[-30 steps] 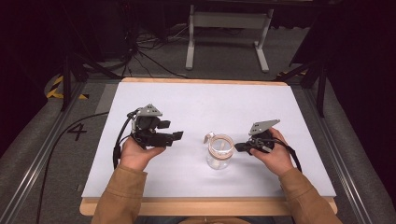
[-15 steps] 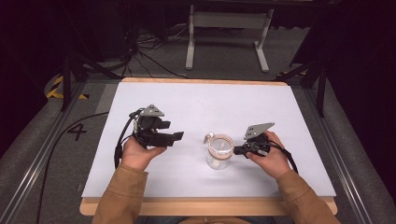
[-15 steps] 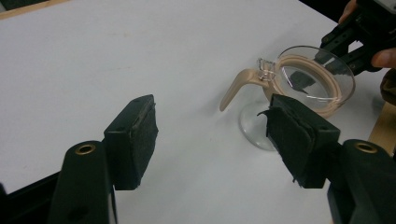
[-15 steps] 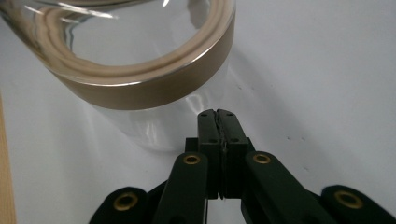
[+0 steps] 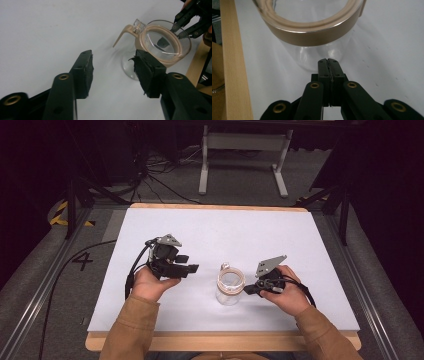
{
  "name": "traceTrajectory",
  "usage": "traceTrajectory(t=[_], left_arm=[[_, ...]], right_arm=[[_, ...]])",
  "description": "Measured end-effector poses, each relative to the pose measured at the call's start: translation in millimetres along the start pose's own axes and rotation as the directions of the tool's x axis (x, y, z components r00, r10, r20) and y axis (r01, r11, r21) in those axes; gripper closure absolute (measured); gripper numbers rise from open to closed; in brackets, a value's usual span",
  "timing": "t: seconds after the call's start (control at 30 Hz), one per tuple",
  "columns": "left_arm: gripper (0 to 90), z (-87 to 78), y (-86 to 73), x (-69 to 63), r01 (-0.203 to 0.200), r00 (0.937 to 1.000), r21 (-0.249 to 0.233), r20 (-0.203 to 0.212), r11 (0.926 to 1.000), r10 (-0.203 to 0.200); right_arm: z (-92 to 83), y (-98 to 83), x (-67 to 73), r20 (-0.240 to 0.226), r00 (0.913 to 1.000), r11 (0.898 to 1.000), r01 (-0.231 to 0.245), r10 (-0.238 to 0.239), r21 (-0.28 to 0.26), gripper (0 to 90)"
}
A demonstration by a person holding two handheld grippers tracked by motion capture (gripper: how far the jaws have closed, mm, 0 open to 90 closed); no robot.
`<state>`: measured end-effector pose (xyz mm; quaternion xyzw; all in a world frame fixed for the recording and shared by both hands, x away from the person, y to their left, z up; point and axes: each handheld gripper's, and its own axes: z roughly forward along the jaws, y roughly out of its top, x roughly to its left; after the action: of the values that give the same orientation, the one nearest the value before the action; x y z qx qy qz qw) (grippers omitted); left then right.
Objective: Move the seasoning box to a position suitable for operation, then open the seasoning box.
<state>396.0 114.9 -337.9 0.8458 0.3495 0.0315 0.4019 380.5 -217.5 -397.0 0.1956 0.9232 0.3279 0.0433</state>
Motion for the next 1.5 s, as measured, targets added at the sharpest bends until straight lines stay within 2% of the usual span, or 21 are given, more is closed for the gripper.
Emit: traceTrajectory(t=[0.17,0.23,0.33,0.37,0.43,0.47,0.53,0.6,0.67,0.7,0.73,0.83,0.9,0.93,1.0,1.07,1.17,1.23,1.33,1.4,1.5], left_arm=[[54.8,7.5,0.3,-3.0,-0.028,0.9985,0.061,-0.045,0.9978,0.031],[53.2,8.5,0.5,-4.1,-0.030,0.9985,0.064,-0.044,0.9975,0.033],[49.1,7.2,1.3,-3.2,-0.020,0.9991,0.053,-0.036,0.9984,0.022],[51.5,6.5,1.5,-2.8,-0.027,0.9993,0.051,-0.026,0.9983,0.028],[60.7,5.5,2.6,-2.4,-0.030,0.9988,0.053,-0.037,0.9981,0.032],[61.3,5.2,3.8,-1.6,-0.031,0.9985,0.054,-0.042,0.9981,0.033],[61.3,4.9,6.4,-1.1,-0.023,0.9990,0.040,-0.037,0.9989,0.025],[67.2,3.4,9.9,-1.1,-0.043,0.9982,0.016,-0.042,0.9990,0.043],[74.8,2.6,13.4,-3.5,-0.078,0.9966,0.004,-0.025,0.9970,0.078],[74.8,2.5,15.6,-6.0,-0.098,0.9946,-0.006,-0.036,0.9952,0.098],[76.0,2.5,15.6,-6.0,-0.098,0.9946,-0.006,-0.036,0.9952,0.098],[77.1,1.8,20.9,-9.7,-0.145,0.9874,-0.053,-0.071,0.9880,0.141],[79.9,2.8,23.4,-10.6,-0.145,0.9851,-0.065,-0.102,0.9872,0.138],[80.0,4.2,24.3,-10.1,-0.137,0.9873,-0.083,-0.092,0.9871,0.130],[80.0,7.3,27.3,-6.9,-0.118,0.9928,-0.096,-0.032,0.9883,0.116],[80.0,12.5,30.9,-5.1,-0.106,0.9934,-0.113,0.031,0.9879,0.110],[81.5,19.3,36.4,-3.7,-0.126,0.9865,-0.095,0.093,0.9874,0.135],[81.7,23.7,38.9,-6.3,-0.134,0.9852,-0.102,0.093,0.9856,0.144],[83.4,30.1,41.7,-10.0,-0.169,0.9777,-0.108,0.108,0.9798,0.180],[84.2,33.7,42.8,-12.2,-0.185,0.9751,-0.098,0.105,0.9777,0.195],[84.4,44.2,43.0,-14.1,-0.195,0.9749,-0.108,0.088,0.9748,0.205]], right_arm=[[5.0,4.0,8.3,-0.033,0.9993,1.000,0.019,-0.019,0.000,90.0],[7.5,5.7,11.4,-0.050,0.9984,1.000,0.026,-0.026,-0.003,90.0],[9.5,6.8,13.4,-0.047,0.9982,0.999,0.036,-0.036,0.006,90.0],[9.2,6.3,13.5,-0.052,0.9982,1.000,0.030,-0.030,0.001,90.0],[6.7,5.1,12.5,-0.055,0.9982,1.000,0.023,-0.023,-0.013,90.0],[4.8,4.3,12.3,-0.050,0.9986,1.000,0.020,-0.020,-0.015,90.0],[-0.3,1.4,10.9,-0.040,0.9991,1.000,0.010,-0.011,-0.023,90.0],[-6.6,-2.8,8.5,-0.025,0.9997,0.999,-0.001,0.000,-0.033,90.0],[-13.7,-7.5,6.3,-0.012,0.9997,0.999,-0.020,0.020,-0.045,90.0],[-17.4,-9.6,4.9,-0.002,0.9996,0.998,-0.027,0.027,-0.053,90.0],[-17.4,-9.6,4.9,-0.002,0.9996,0.998,-0.027,0.027,-0.053,90.0],[-29.4,-16.5,1.1,0.023,0.9983,0.995,-0.051,0.053,-0.080,90.0],[-34.7,-20.3,-0.3,0.033,0.9973,0.994,-0.062,0.065,-0.089,90.0],[-36.8,-22.2,-0.8,0.037,0.9968,0.994,-0.067,0.071,-0.091,90.0],[-40.3,-25.6,-1.4,0.041,0.9959,0.992,-0.076,0.080,-0.097,90.0],[-42.9,-28.3,-1.6,0.045,0.9949,0.991,-0.085,0.090,-0.099,90.0],[-45.2,-31.7,-1.1,0.055,0.9938,0.991,-0.091,0.097,-0.100,90.0],[-46.8,-34.2,-0.5,0.058,0.9932,0.990,-0.095,0.101,-0.100,90.0],[-49.2,-37.0,0.2,0.061,0.9924,0.990,-0.100,0.107,-0.103,90.0],[-50.3,-38.3,0.6,0.066,0.9915,0.989,-0.105,0.112,-0.104,90.0],[-49.3,-38.4,2.3,0.065,0.9920,0.990,-0.101,0.108,-0.101,90.0]])
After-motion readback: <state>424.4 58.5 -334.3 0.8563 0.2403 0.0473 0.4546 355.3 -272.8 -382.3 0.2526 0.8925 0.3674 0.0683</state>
